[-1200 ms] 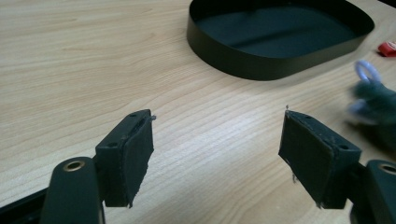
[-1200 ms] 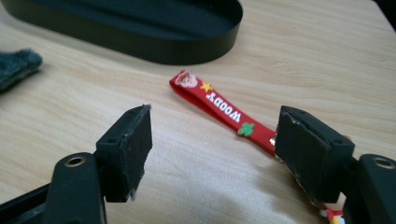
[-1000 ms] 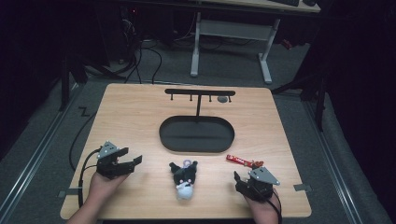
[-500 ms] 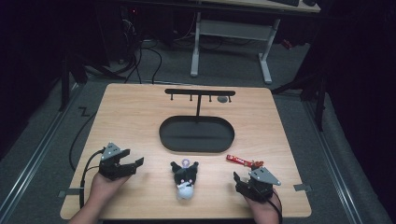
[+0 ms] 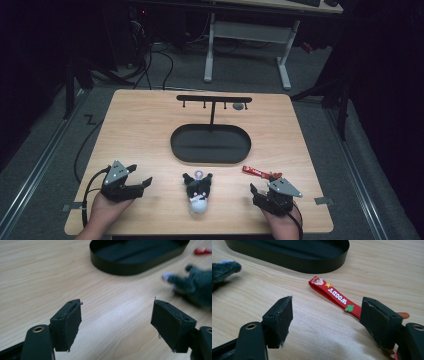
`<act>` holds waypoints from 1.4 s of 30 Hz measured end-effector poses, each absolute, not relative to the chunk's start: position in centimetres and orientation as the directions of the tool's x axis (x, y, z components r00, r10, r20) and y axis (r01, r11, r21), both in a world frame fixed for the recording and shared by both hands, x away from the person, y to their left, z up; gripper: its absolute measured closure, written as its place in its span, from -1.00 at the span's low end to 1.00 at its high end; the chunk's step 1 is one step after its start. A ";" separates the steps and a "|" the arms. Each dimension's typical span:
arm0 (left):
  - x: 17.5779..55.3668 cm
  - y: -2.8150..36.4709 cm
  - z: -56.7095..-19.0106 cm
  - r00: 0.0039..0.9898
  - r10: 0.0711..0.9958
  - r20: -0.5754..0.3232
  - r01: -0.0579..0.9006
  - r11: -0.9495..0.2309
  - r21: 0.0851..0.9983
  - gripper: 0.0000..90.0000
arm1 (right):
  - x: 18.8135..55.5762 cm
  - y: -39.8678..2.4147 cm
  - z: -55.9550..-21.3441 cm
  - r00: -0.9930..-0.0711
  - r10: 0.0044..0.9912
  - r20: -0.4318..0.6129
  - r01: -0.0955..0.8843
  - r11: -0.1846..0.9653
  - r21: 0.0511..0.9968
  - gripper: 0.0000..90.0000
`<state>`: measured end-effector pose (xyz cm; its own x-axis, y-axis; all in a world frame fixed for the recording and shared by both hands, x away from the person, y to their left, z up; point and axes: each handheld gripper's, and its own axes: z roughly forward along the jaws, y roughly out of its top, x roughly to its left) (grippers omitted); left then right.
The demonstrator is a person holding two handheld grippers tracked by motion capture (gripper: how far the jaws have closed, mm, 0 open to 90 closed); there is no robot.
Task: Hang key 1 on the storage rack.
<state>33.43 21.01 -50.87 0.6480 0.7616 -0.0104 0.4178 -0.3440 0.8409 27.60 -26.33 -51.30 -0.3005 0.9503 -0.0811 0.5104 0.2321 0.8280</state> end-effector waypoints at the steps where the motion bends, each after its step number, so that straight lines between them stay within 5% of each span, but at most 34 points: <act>1: 33.4 21.1 -51.0 0.646 0.763 0.001 0.423 -0.360 0.832 -0.45 | 27.6 -26.3 -51.3 -0.299 0.951 -0.075 0.513 0.227 0.828 -0.41; 11: 34.2 21.3 -51.4 0.644 0.764 -0.040 0.446 -0.333 0.831 -0.48 | 27.3 -25.1 -50.6 -0.344 0.931 -0.124 0.510 0.296 0.808 -0.43; 23: 34.0 20.1 -51.5 0.676 0.736 0.043 0.393 -0.410 0.823 -0.61 | 28.1 -24.9 -49.6 -0.358 0.925 -0.125 0.594 0.329 0.734 -0.50; 42: 34.4 21.3 -51.2 0.651 0.758 0.038 0.399 -0.384 0.833 -0.61 | 28.1 -23.8 -48.8 -0.479 0.874 -0.084 0.693 0.435 0.575 -0.48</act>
<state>34.36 21.26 -51.23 0.6512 0.7580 0.0377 0.3985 -0.3838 0.8330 28.12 -23.83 -48.75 -0.4790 0.8738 -0.0842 0.6931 0.4353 0.5745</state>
